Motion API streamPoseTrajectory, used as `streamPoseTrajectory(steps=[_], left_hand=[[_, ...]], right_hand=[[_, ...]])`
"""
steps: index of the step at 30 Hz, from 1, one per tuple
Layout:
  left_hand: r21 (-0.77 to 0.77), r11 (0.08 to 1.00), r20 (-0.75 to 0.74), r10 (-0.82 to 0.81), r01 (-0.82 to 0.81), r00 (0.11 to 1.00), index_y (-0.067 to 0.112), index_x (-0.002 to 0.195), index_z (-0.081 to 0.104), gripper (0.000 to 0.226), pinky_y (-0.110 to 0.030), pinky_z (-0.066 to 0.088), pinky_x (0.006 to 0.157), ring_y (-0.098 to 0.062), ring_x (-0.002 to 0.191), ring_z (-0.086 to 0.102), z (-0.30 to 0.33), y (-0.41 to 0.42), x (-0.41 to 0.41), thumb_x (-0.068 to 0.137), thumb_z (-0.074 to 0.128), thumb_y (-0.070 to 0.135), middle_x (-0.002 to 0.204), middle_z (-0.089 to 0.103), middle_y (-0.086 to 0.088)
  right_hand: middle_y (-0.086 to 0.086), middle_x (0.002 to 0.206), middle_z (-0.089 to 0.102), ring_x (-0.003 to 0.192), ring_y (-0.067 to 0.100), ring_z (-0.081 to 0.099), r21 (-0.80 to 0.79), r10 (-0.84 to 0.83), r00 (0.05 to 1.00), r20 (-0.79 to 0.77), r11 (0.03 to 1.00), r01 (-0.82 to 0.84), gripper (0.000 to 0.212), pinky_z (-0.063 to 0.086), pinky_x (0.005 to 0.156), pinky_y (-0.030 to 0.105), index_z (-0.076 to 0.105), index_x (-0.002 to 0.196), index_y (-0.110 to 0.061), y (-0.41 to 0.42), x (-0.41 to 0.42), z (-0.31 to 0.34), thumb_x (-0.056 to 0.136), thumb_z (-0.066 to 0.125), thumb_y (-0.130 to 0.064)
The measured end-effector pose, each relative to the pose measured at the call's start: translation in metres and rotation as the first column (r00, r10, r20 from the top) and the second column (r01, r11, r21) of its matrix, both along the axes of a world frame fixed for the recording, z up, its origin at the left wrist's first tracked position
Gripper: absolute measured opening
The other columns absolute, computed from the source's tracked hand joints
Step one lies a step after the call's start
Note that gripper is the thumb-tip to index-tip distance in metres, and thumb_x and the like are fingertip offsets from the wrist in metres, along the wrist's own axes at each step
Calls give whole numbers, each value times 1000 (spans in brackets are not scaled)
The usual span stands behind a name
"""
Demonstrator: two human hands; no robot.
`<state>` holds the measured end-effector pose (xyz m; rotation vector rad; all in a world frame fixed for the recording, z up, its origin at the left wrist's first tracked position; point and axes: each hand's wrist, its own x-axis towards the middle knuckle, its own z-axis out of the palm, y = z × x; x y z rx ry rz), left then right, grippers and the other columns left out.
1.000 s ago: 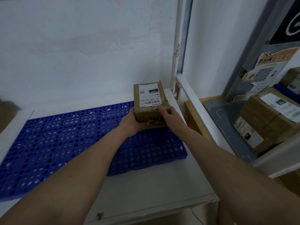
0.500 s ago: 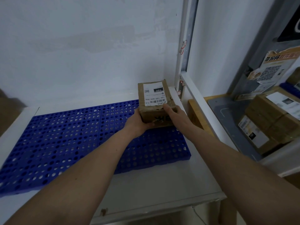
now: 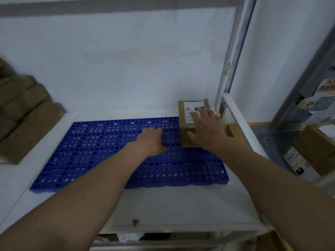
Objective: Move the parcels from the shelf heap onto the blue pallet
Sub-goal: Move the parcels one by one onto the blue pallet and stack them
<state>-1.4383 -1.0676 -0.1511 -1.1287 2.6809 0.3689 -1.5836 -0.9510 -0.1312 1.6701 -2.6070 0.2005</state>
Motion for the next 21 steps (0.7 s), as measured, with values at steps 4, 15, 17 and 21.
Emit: streamPoseTrajectory(steps=[4, 15, 17, 21], left_hand=[[-80, 995, 117, 67, -58, 991, 16, 146, 33, 70, -49, 34, 109, -35, 138, 26, 22, -6, 52, 89, 62, 45, 149, 32, -12], [-132, 911, -16, 393, -391, 920, 16, 132, 48, 56, -40, 41, 100, -30, 125, 41, 79, -8, 255, 85, 64, 42, 133, 46, -9], [-130, 886, -41, 443, -445, 895, 16, 137, 45, 62, -39, 39, 103, -28, 128, 41, 87, -6, 299, 85, 65, 42, 139, 45, -9], [-141, 826, -62, 543, -546, 838, 18, 146, 34, 73, -37, 31, 110, -29, 138, 29, 103, 3, 392, 87, 64, 47, 152, 32, -8]], right_hand=[[14, 153, 23, 142, 36, 18, 203, 187, 982, -36, 963, -176, 57, 24, 114, 52, 38, 140, -12, -25, 40, 18, 94, 53, -42], [14, 152, 25, 137, 38, 25, 322, 452, 881, 140, 820, -472, 67, 31, 109, 52, 28, 147, -13, -86, 202, 67, 94, 56, -43], [14, 150, 27, 136, 36, 27, 295, 480, 860, 175, 807, -511, 68, 32, 109, 49, 29, 147, -13, -95, 240, 75, 93, 57, -43], [11, 152, 27, 138, 32, 26, 256, 550, 800, 242, 759, -599, 71, 30, 112, 45, 28, 147, -18, -107, 326, 82, 90, 60, -44]])
